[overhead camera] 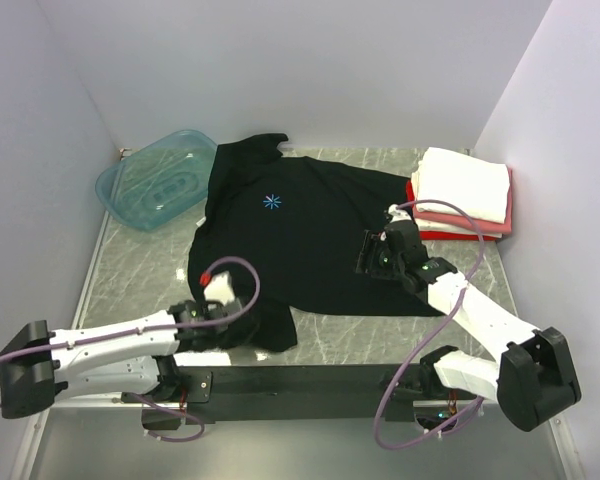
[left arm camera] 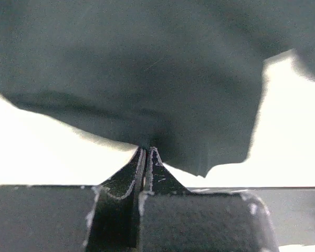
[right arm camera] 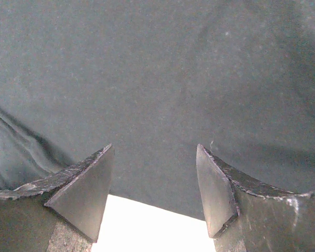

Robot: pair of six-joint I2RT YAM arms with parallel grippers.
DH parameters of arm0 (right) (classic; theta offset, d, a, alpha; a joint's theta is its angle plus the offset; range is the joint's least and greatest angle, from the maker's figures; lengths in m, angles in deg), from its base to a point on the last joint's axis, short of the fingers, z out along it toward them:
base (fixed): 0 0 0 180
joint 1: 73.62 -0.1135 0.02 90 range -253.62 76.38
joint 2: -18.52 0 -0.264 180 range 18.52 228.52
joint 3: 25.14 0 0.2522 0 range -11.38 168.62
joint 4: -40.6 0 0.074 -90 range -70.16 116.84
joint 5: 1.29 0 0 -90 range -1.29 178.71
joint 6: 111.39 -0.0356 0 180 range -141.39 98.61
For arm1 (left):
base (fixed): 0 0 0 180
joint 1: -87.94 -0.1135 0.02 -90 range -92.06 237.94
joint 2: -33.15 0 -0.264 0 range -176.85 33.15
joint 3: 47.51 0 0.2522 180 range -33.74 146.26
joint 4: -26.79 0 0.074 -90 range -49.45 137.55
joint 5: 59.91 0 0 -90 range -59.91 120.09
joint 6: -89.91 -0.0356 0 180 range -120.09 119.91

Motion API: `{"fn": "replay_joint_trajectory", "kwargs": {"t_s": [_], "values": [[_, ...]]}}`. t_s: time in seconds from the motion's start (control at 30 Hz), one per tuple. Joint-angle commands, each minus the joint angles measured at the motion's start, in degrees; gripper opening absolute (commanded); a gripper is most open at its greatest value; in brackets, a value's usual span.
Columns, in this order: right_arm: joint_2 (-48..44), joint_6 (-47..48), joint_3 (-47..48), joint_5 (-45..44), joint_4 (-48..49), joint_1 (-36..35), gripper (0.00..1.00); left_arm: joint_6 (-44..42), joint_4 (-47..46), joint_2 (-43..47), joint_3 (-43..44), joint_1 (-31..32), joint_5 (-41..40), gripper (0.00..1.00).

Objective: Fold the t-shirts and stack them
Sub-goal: Fold the tshirt

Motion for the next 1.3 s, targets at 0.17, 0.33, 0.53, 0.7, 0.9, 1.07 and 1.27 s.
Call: {"fn": "replay_joint_trajectory", "kwargs": {"t_s": [0.17,0.33,0.53,0.7,0.9,1.07,1.27], "values": [[-3.45,-3.02,-0.56,-8.57,-5.75,0.87,0.7,-20.47,-8.57,1.09,16.18,-7.17,-6.7,0.0],[-3.8,-7.25,-3.8,-12.12,-9.01,3.68,0.71,-24.27,-10.07,3.29,15.84,-9.8,-5.29,0.0],[-5.73,-11.91,-6.72,-9.55,-10.66,8.52,0.71,-29.62,-12.79,6.63,13.12,-13.06,-2.13,0.0],[-5.73,-14.2,-4.35,-14.91,-17.96,10.01,0.72,-34.99,-14.64,8.21,11.44,-14.47,0.6,0.0],[-6.7,-18.06,-3.11,-19.39,-26.23,12.21,0.72,-38.42,-18.68,9.09,8.63,-15.17,5.17,0.0],[-4.16,-19.47,-3.64,-15.01,-28.78,15.46,0.71,-39.74,-21.76,8.92,7.57,-15.17,9.21,0.0],[-1.7,-21.76,-3.2,-19.66,-30.54,16.43,0.71,-40.62,-22.11,10.41,8.45,-15.17,10.88,0.0]]}}
